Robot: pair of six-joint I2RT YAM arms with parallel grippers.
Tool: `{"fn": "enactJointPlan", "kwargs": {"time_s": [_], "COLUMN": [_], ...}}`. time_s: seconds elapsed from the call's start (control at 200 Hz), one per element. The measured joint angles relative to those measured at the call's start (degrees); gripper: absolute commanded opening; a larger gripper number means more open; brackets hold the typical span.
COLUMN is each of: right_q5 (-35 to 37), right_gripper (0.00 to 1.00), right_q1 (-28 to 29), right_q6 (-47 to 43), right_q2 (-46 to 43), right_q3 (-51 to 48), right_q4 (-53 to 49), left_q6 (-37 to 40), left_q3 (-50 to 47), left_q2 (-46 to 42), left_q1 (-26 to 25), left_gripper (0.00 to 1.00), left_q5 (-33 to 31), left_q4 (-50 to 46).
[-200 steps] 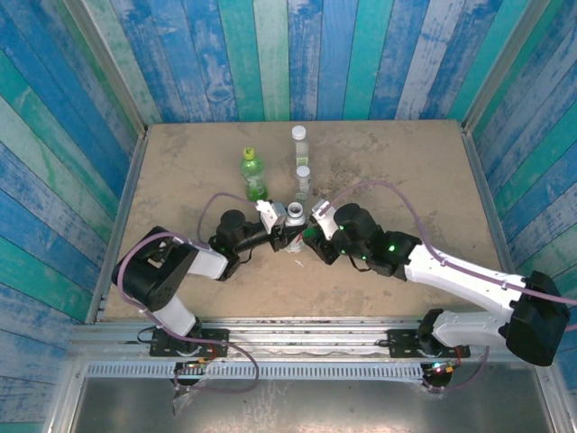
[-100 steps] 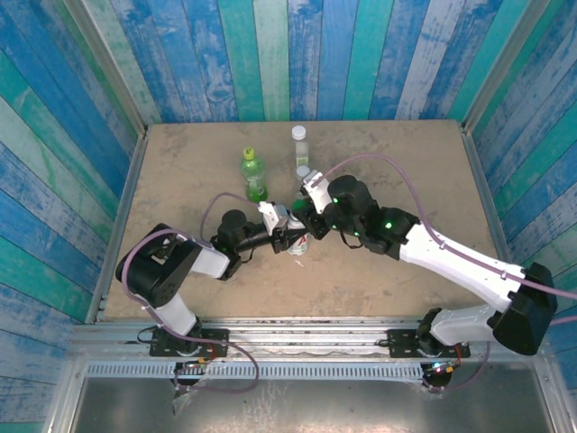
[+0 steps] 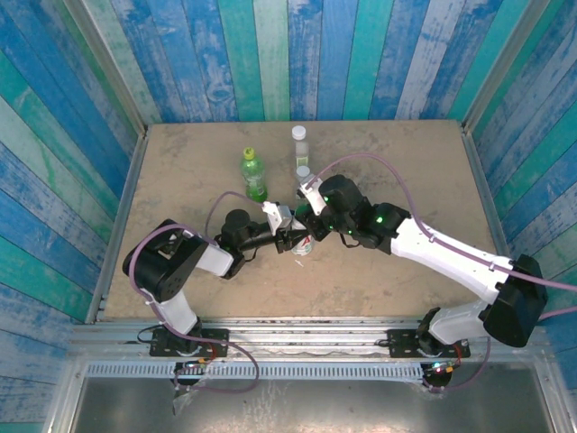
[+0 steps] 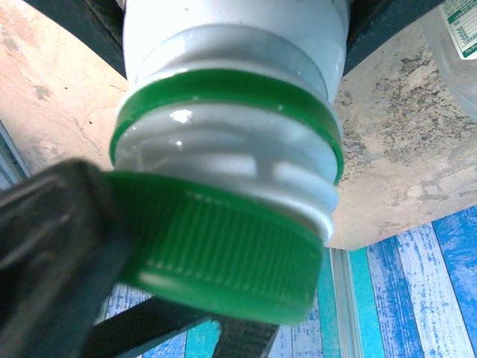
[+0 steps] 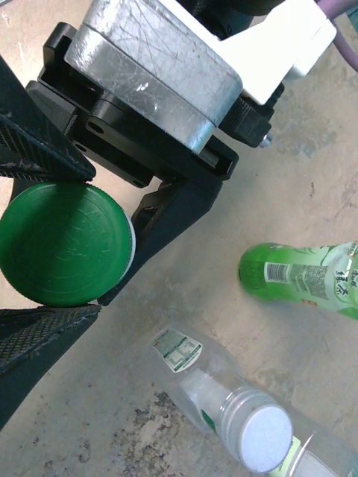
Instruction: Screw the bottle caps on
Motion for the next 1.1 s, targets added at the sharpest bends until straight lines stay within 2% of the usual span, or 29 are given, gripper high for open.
{"fn": "enactJointPlan", "kwargs": {"time_s": [0.395,0.556,0.746,1.056,1.096], "right_q5": [0.5,0.1,-0.6,-0.2,0.0], "right_gripper": [0.44,0.39,0.42,0.46,0.49], "right_q1": [-0.1,-0.3,-0.4,0.1,0.1], "right_q6": [1.6,1.8,1.5,-0.5,-0.7], "right_q2": [3.7,6.5,8.5,8.5,8.5], "right_q3": [5.1,9.9,13.5,13.6,13.5], "right_q4": [-5.4,-10.4,-14.9,-15.9,-15.9], "left_q6": [0.0,0.1,0.2,0.4,0.5], "left_q3": [0.2,0.3,0.4,0.8,0.9], "left_q2": [0.0,0.0,0.0,0.2,0.2], "left_q1": [0.0,0.0,0.0,0.0,-0.1], "left_gripper": [0.51,0.51,0.51,0.51,0.5], "left_q5": [0.0,0.1,0.1,0.4,0.5], "left_q4": [-0.4,-0.5,-0.5,-1.0,-1.0]}}
